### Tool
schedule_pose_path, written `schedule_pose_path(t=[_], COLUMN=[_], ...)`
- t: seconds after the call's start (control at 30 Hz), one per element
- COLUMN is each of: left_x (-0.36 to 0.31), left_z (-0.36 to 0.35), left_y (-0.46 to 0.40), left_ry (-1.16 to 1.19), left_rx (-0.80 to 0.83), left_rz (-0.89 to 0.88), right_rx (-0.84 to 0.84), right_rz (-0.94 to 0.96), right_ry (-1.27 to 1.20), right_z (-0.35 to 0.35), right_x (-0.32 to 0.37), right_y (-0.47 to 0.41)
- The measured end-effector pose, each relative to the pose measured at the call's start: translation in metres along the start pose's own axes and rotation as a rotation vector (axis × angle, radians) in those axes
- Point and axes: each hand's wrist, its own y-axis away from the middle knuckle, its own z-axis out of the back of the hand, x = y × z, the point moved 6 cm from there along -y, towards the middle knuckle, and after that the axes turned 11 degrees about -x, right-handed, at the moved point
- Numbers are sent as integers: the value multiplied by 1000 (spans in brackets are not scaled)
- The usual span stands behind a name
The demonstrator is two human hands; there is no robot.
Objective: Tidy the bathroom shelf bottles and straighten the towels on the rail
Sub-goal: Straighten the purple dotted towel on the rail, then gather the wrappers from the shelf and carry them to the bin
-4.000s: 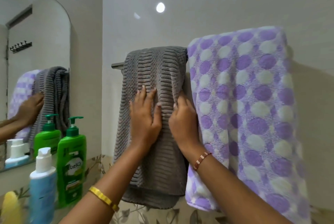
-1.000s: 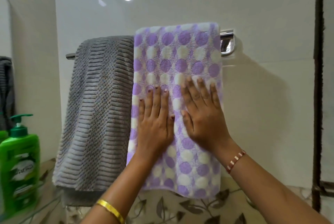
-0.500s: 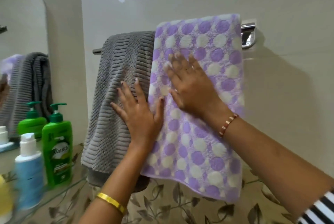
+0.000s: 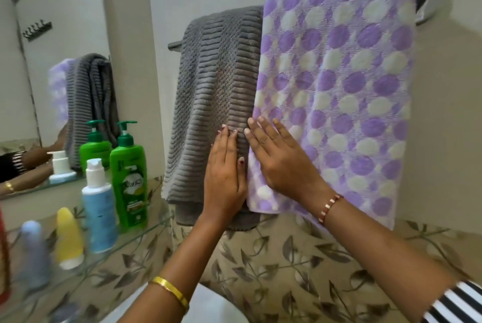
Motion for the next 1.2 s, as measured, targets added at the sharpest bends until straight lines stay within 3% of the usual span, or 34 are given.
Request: schedule_pose_path(t=[0.1,0.2,0.33,0.7,1.2], left_x=[6,23,41,24,2], left_z=[22,39,41,52,219], left_y=[7,5,12,68,110], left_ry=[-13,-153,-146,-189,-584], left_rx=[-77,-154,-54,110,-62], left_rz=[5,126,290,431,626], right_rx=[-42,-65,-71,-80,-114], right_rz=[8,19,68,19,-46], right_ry=[-59,-137,-215,-456,-938], right_z=[-2,-2,-4,7,64], right_x=[19,40,62,90,190], right_y=[4,6,11,40,10])
